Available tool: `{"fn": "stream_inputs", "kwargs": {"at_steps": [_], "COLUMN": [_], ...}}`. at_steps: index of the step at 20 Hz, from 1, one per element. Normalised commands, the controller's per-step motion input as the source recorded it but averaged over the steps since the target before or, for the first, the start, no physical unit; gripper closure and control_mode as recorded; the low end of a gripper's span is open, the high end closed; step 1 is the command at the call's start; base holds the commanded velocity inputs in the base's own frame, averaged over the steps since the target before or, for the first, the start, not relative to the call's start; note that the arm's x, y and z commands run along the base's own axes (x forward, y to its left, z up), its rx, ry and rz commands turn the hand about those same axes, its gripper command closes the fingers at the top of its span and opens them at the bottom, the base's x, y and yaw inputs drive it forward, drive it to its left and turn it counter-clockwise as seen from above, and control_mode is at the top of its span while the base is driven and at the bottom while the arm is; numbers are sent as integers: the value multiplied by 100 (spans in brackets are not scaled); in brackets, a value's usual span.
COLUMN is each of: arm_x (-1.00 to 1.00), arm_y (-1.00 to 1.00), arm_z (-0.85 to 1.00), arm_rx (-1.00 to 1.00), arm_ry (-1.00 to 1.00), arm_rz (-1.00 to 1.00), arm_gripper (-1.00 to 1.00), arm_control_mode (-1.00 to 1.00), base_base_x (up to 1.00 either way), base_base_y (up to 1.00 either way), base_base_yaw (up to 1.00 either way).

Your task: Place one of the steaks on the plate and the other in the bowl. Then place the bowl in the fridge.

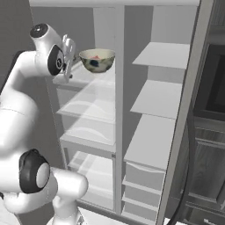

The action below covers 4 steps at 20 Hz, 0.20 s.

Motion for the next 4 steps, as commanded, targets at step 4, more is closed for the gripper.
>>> {"fn": "stream_inputs", "kwargs": {"at_steps": [4], "arm_x": [-93], "arm_y": [-3], "arm_z": [13], "arm_rx": [0], "arm_ry": [3], "arm_rz": [0], "arm_gripper": [-100], "arm_control_mode": [-100], "base_base_x": [0], "base_base_y": [0], "base_base_yaw": [0]}}
